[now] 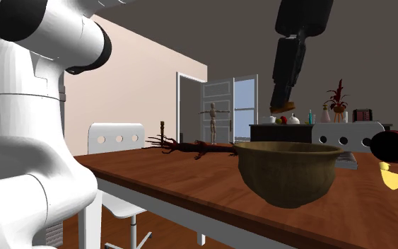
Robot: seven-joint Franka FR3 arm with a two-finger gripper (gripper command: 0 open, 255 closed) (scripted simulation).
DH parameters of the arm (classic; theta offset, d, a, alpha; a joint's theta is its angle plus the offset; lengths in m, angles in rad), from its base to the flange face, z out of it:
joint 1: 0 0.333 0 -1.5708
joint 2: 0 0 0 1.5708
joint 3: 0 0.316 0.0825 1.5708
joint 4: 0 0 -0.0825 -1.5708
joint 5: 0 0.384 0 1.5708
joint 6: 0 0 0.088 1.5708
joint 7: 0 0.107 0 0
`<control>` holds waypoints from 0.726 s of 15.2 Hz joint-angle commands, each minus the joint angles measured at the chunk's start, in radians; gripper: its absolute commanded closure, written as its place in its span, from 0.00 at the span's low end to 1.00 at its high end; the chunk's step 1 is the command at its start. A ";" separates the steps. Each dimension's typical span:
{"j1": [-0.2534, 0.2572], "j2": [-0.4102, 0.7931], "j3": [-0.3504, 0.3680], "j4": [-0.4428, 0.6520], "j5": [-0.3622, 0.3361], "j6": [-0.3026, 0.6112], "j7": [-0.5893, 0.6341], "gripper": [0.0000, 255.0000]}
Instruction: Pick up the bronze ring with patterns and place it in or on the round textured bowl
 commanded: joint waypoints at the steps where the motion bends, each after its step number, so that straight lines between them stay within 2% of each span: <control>1: 0.000 -0.010 0.000 -0.039 -0.001 0.028 -0.008 1.00; 11: 0.000 -0.056 0.001 -0.223 0.000 0.164 -0.042 1.00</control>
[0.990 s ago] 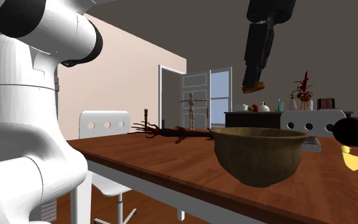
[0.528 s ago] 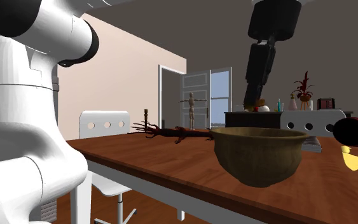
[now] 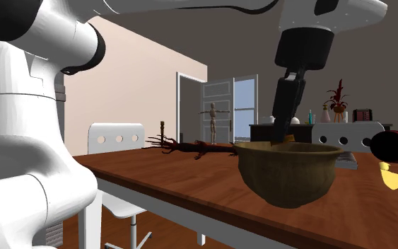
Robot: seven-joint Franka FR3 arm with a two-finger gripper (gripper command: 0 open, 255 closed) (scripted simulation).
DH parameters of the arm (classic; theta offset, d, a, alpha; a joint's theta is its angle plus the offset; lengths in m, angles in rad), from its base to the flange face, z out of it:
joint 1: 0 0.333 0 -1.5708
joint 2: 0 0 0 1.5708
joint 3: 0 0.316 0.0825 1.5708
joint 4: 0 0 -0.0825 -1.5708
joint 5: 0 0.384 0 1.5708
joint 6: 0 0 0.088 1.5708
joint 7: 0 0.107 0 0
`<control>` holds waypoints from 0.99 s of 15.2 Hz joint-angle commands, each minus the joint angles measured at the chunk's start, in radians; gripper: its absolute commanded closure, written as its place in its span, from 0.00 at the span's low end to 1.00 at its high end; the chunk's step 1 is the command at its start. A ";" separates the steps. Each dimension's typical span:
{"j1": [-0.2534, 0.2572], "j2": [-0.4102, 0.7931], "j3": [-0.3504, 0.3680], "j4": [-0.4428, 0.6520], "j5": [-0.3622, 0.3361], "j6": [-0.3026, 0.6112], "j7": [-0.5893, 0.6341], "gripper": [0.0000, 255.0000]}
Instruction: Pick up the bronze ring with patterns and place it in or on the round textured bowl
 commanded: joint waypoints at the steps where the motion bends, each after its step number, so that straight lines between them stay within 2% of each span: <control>1: 0.000 0.001 0.000 -0.011 -0.001 0.011 -0.003 1.00; 7: 0.000 0.001 0.000 -0.011 -0.001 0.011 -0.003 1.00; 8: 0.000 0.001 0.000 -0.011 -0.001 0.011 -0.003 0.00; 13: 0.000 0.001 0.000 -0.011 -0.001 0.011 -0.003 0.00; 15: -0.005 0.036 -0.006 0.093 -0.006 -0.058 0.004 0.00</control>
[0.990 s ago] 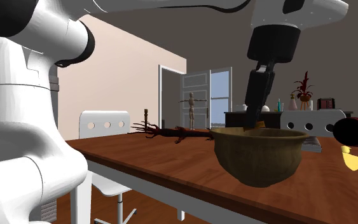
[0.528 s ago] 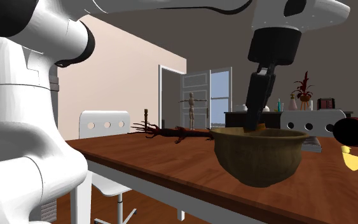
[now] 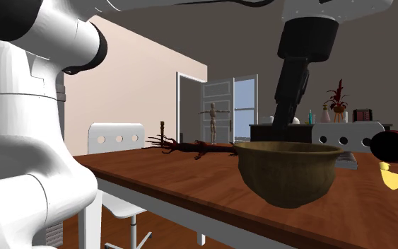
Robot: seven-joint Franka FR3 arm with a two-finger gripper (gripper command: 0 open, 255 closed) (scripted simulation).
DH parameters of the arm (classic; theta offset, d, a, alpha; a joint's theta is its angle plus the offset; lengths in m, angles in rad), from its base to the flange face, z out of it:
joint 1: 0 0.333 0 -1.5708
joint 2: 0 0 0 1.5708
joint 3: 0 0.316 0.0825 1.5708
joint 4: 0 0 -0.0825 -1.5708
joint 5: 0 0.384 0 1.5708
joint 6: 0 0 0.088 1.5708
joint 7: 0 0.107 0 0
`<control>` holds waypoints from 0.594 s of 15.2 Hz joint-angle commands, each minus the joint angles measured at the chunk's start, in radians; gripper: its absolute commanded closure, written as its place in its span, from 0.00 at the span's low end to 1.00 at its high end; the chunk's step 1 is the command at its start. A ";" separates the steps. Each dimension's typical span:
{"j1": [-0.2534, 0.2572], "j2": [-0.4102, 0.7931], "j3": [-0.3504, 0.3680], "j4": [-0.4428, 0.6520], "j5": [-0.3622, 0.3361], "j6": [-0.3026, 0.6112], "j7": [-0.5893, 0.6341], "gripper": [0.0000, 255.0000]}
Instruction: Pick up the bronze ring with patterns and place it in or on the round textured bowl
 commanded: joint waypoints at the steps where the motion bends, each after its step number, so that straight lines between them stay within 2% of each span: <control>1: -0.002 0.039 -0.002 0.101 -0.004 -0.062 0.012 0.00; 2: -0.003 0.057 -0.004 0.147 -0.006 -0.091 0.015 0.00; 9: -0.003 0.057 -0.004 0.147 -0.006 -0.091 0.015 0.00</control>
